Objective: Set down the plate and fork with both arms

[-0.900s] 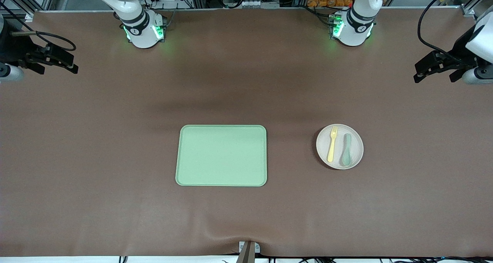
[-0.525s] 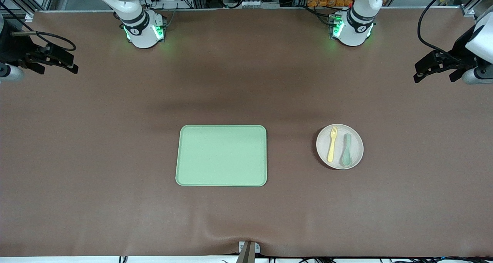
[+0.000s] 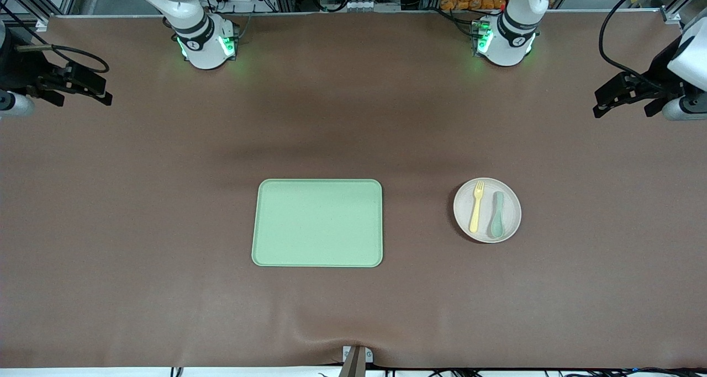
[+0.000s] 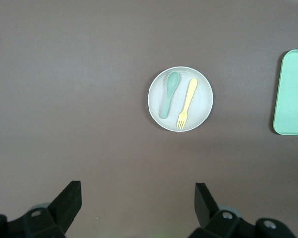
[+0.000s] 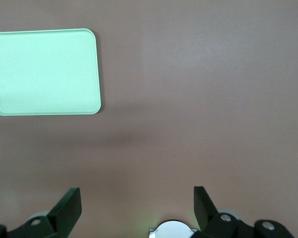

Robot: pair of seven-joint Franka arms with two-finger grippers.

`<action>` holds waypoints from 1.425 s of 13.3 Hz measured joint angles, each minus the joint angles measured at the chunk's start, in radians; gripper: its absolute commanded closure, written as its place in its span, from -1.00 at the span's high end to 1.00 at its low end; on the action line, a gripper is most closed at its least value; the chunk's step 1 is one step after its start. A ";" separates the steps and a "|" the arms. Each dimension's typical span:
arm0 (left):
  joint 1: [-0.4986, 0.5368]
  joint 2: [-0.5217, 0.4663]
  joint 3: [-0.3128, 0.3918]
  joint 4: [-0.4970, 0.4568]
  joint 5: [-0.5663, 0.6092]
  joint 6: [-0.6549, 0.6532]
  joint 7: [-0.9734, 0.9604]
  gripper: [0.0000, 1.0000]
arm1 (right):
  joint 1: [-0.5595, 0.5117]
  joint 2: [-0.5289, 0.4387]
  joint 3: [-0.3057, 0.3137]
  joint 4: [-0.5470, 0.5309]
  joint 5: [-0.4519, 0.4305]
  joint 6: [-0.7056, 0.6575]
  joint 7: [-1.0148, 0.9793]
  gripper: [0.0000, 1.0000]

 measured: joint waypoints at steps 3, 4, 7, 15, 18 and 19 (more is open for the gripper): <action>0.000 0.000 0.000 0.001 0.000 0.000 0.000 1.00 | 0.000 0.000 0.000 0.000 0.000 0.000 0.000 1.00; 0.000 0.000 0.000 0.001 -0.003 0.000 0.000 1.00 | 0.000 0.000 0.000 0.000 0.000 0.000 0.000 1.00; 0.000 0.000 0.000 0.001 -0.013 0.000 0.000 1.00 | 0.000 0.000 0.001 0.000 0.000 0.000 0.000 1.00; 0.000 0.012 0.000 0.000 -0.034 0.000 0.001 1.00 | 0.001 0.000 0.002 0.000 0.000 0.000 0.000 1.00; 0.000 0.023 0.001 -0.002 -0.048 0.000 0.002 1.00 | 0.001 0.000 0.002 0.000 0.000 0.000 0.000 1.00; 0.003 0.037 0.003 -0.004 -0.058 0.002 0.009 1.00 | 0.001 0.000 0.002 0.000 0.000 0.000 0.000 1.00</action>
